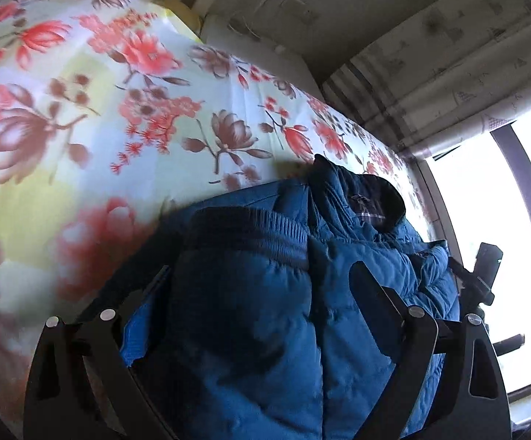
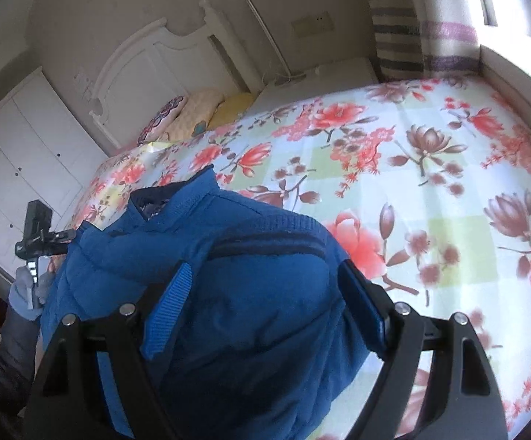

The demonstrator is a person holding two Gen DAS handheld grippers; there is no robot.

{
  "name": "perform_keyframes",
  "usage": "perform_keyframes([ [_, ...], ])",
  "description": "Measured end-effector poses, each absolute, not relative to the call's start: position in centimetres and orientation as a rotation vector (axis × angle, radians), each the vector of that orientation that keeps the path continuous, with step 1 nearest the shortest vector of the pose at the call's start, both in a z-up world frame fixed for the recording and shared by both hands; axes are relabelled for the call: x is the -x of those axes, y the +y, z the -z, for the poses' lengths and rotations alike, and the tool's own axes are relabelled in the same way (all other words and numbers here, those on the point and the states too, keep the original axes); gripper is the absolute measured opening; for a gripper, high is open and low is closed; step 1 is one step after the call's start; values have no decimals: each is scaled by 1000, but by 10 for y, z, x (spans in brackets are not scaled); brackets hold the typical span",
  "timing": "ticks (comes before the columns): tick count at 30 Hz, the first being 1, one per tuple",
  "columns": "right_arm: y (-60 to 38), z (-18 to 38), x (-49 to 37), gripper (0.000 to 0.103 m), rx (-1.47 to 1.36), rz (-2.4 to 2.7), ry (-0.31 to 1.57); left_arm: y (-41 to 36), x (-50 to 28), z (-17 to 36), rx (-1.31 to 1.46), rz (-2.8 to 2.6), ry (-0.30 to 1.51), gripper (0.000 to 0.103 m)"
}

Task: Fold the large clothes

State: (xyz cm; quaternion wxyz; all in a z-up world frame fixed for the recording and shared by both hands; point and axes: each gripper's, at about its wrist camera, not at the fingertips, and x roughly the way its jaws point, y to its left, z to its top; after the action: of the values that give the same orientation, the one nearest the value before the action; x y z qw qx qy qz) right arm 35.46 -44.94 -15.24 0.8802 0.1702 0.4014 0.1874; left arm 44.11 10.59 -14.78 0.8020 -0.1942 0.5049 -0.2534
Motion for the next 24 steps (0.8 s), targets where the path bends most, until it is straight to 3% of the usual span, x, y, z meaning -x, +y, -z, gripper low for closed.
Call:
perform_keyframes([
  [2, -448, 156, -354, 58, -360, -406, 837, 102, -437, 145, 370, 511, 1030, 46],
  [3, -446, 156, -352, 50, -351, -392, 824, 102, -430, 138, 339, 486, 986, 35],
  [4, -446, 153, -347, 36, -335, -374, 794, 103, -422, 130, 323, 471, 955, 24],
  [5, -444, 148, -342, 23, -329, -371, 770, 102, -411, 120, 314, 463, 915, 22],
  [9, -422, 83, -297, 19, -202, -328, 612, 92, -372, 47, 247, 475, 728, 21],
  [13, -421, 30, -321, 19, -215, -317, 552, 81, -420, 19, 180, 372, 715, 21],
  [18, -424, 104, -415, 20, -279, -171, 816, 63, -497, 120, 131, 209, 977, 21],
  [21, -425, 168, -429, 29, -367, -153, 905, 70, -499, 156, 162, 184, 1002, 32],
  [24, -434, 163, -425, 46, -394, -132, 887, 82, -493, 140, 190, 175, 950, 40],
])
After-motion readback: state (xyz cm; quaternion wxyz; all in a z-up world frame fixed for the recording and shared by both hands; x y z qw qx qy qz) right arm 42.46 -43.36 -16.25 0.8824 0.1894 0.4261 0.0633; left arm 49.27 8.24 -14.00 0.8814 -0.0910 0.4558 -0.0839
